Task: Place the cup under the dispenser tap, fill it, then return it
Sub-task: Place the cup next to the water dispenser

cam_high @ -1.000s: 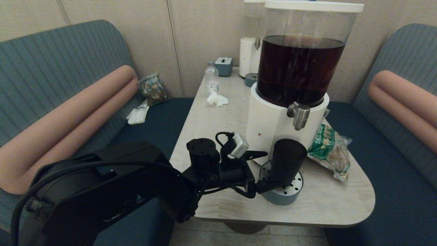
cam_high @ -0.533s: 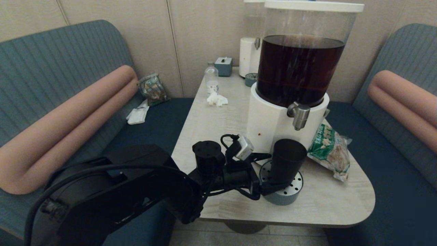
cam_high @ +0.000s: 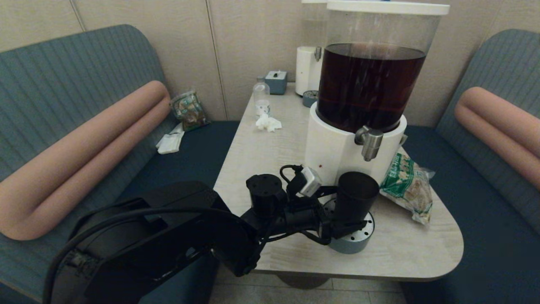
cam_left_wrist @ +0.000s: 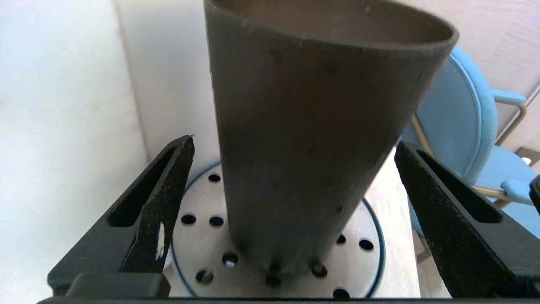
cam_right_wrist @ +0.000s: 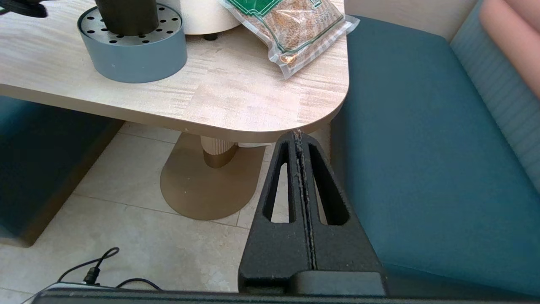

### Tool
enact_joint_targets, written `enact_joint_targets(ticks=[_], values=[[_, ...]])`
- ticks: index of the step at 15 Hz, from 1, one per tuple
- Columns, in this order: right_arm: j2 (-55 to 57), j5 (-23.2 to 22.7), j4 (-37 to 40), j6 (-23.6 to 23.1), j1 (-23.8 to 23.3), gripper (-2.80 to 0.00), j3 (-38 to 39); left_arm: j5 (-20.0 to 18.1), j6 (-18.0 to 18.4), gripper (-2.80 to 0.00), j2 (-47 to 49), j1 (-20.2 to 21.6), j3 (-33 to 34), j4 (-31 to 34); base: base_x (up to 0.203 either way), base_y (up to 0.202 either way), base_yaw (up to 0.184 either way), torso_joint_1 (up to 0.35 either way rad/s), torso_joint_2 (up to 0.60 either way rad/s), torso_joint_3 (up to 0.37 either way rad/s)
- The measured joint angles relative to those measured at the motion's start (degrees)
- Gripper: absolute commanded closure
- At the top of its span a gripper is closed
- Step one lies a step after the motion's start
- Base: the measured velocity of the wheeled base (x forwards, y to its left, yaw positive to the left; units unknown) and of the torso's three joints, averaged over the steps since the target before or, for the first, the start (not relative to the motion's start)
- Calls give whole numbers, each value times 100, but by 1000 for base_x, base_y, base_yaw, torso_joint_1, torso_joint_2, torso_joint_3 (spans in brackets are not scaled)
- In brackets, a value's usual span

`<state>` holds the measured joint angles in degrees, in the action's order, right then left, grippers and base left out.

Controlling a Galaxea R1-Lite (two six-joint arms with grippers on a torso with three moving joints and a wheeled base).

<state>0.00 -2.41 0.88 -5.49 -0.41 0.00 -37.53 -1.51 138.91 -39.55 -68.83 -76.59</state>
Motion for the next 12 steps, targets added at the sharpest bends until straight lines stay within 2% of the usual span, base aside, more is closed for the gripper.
enact_joint_targets(ticks=[12], values=[[0,-1,0,0,-2,0,0,246,-4,-280,407,-138,-662,-5,0,0,0,0,0,0]])
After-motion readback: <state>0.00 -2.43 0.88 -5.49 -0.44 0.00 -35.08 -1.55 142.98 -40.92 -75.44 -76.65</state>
